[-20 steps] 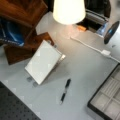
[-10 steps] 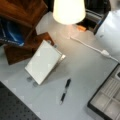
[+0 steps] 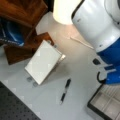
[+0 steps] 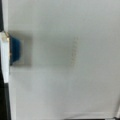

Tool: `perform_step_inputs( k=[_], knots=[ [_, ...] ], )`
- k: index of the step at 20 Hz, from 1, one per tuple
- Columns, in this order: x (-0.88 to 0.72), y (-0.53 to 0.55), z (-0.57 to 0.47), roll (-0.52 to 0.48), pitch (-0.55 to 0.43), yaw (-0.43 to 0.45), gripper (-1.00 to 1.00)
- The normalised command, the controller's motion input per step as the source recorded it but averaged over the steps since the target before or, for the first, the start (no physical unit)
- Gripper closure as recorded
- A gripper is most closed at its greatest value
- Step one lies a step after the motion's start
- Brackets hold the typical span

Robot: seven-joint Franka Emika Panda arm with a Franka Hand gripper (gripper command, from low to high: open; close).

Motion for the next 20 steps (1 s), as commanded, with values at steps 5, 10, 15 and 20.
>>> perform_step_inputs(
  k=[5, 10, 15, 20],
  knots=[
    [0.20, -0.28, 0.20, -0.654, 0.131, -0.001, -1.00],
    [0.06, -0.31, 0.06, -0.722, 0.087, 0.058, -1.00],
    [0.04, -0.36, 0.02, -0.617, 0.093, 0.142, -1.00],
    [0.11, -0.38, 0.00, -0.396, 0.094, 0.111, -1.00]
  ],
)
